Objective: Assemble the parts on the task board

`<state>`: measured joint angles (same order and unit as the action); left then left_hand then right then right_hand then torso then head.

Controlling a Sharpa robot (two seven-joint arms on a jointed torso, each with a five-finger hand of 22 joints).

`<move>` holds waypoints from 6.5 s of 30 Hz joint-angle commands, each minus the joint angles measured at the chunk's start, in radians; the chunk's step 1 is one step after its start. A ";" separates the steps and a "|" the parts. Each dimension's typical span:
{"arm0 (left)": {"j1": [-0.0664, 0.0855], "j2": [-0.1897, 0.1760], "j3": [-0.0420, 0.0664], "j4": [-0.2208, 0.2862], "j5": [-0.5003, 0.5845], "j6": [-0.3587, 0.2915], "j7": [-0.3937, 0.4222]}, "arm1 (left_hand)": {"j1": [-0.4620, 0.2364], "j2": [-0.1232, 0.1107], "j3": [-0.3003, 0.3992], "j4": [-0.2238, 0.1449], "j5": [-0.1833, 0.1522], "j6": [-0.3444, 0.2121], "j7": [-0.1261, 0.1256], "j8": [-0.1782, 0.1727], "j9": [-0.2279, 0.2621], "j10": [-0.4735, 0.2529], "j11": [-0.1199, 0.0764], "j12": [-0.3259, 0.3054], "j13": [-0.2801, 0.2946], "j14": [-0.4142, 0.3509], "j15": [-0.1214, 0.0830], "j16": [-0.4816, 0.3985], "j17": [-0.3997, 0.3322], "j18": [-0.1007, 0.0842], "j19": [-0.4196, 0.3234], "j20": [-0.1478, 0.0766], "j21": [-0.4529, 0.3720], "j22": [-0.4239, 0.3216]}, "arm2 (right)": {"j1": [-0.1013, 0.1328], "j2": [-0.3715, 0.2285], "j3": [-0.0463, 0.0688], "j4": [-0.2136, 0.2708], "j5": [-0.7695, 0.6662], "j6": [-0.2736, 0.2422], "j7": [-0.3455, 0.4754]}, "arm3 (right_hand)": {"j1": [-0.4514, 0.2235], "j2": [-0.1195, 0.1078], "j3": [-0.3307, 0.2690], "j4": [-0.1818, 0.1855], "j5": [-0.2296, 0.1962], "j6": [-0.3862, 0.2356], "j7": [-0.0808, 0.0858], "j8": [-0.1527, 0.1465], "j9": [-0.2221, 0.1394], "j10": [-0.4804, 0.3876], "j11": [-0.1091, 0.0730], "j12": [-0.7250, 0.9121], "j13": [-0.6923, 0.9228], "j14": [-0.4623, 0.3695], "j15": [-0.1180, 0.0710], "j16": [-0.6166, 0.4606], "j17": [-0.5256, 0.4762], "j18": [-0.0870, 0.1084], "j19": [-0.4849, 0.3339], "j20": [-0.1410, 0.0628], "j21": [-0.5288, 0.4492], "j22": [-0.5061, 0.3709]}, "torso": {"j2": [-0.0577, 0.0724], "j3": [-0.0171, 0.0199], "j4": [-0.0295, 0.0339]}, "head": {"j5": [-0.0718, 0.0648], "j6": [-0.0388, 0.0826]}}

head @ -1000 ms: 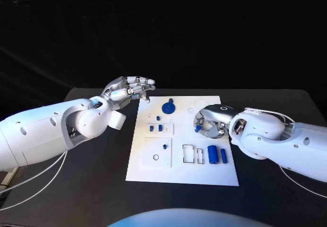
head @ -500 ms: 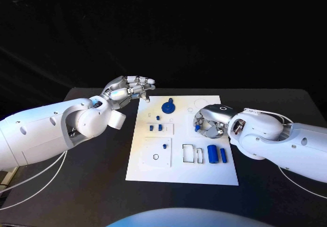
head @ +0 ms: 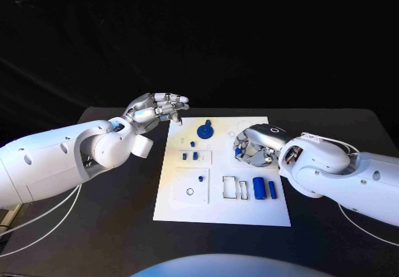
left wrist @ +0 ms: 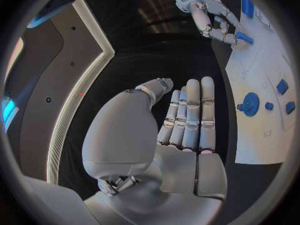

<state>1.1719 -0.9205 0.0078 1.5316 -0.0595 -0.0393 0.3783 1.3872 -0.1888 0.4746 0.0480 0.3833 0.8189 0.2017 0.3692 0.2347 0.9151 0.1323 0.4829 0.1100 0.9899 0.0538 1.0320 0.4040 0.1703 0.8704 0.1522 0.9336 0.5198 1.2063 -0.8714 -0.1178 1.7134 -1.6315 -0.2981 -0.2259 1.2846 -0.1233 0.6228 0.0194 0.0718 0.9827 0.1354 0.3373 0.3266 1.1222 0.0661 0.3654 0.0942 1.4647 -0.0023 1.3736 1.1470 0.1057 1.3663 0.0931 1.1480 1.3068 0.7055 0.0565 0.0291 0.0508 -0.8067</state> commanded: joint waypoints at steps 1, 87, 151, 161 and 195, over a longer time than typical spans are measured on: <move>0.000 0.003 0.001 -0.002 -0.003 0.019 0.007 | 0.001 0.007 -0.001 -0.003 -0.001 -0.003 0.005 -0.005 -0.002 -0.003 0.007 -0.006 -0.001 0.000 0.010 -0.005 -0.001 0.014 0.001 0.002 -0.007 -0.001 | 0.006 -0.008 0.003 0.027 0.029 -0.064 0.007 | 0.002 0.012 0.006 0.000 0.006 0.005 -0.001 0.006 0.012 0.007 0.000 -0.005 0.001 0.028 -0.009 0.006 0.001 -0.013 0.009 0.002 0.005 0.002 | -0.001 -0.0012 -0.0006 | 0.000 0.002; 0.000 0.016 0.000 -0.010 0.000 0.027 0.003 | -0.003 0.011 -0.003 -0.003 -0.001 -0.003 0.005 -0.006 -0.002 -0.002 0.008 -0.007 -0.001 0.000 0.010 -0.006 -0.002 0.013 0.001 0.003 -0.009 -0.002 | -0.152 0.279 -0.024 -0.053 0.044 0.047 0.074 | -0.018 -0.016 -0.008 -0.001 0.027 -0.043 0.016 -0.008 0.018 0.003 0.011 -0.033 0.009 0.025 -0.002 0.004 -0.009 -0.007 -0.008 0.004 -0.030 -0.012 | 0.001 -0.0006 -0.0005 | 0.065 -0.033; 0.000 0.008 -0.005 -0.020 0.001 0.024 0.004 | -0.005 0.013 -0.003 -0.003 0.000 -0.003 0.005 -0.006 -0.002 -0.003 0.008 -0.007 -0.002 0.000 0.011 -0.006 -0.002 0.014 0.002 0.004 -0.010 -0.003 | -0.050 -0.289 -0.033 0.223 0.309 0.020 -0.184 | -0.140 -0.081 -0.369 0.268 0.151 -0.096 -0.023 0.066 0.215 0.120 -0.032 0.764 0.927 0.068 -0.033 0.132 0.218 -0.040 0.083 -0.023 0.115 0.116 | -0.015 -0.0121 -0.0283 | -0.055 0.007; 0.000 0.006 -0.006 -0.019 0.001 0.025 0.002 | -0.005 0.013 -0.003 -0.003 0.000 -0.003 0.005 -0.006 -0.002 -0.003 0.008 -0.007 -0.002 0.000 0.011 -0.006 -0.002 0.014 0.002 0.004 -0.010 -0.003 | -0.079 -0.257 -0.035 0.223 0.261 0.024 -0.206 | -0.140 -0.083 -0.380 0.270 0.147 -0.092 -0.024 0.068 0.218 0.120 -0.033 0.763 0.930 0.068 -0.034 0.131 0.215 -0.041 0.083 -0.023 0.116 0.118 | -0.013 -0.0103 -0.0272 | -0.058 0.001; 0.000 0.003 -0.006 -0.014 0.001 0.037 -0.008 | -0.013 0.016 -0.005 0.000 0.000 -0.002 0.005 -0.007 -0.002 -0.004 0.008 -0.008 -0.002 0.000 0.012 -0.007 -0.003 0.013 0.001 0.005 -0.013 -0.005 | -0.137 -0.137 -0.035 0.151 0.243 -0.007 -0.247 | -0.071 -0.033 -0.379 0.264 0.164 -0.074 -0.030 0.074 0.234 0.145 -0.039 0.791 0.979 0.067 -0.039 0.130 0.213 -0.040 0.081 -0.027 0.110 0.119 | -0.013 -0.0126 -0.0277 | -0.059 -0.003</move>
<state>1.1715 -0.9183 0.0019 1.5148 -0.0590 -0.0233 0.3670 1.3767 -0.1783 0.4746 0.0482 0.3833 0.8189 0.2017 0.3655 0.2344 0.9115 0.1359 0.4791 0.1086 0.9898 0.0610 1.0320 0.4026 0.1703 0.8703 0.1521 0.9262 0.5159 1.0805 -1.0139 -0.1437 1.8702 -1.4073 -0.3130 -0.4560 1.1958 -0.1684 0.2388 0.2894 0.2376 0.9034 0.1078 0.4058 0.5573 1.2628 0.0276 1.1538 1.0709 1.4685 -0.0343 1.5025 1.3077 0.0766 1.4447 0.0718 1.2564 1.3079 0.6924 0.0445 0.0018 -0.0083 -0.8107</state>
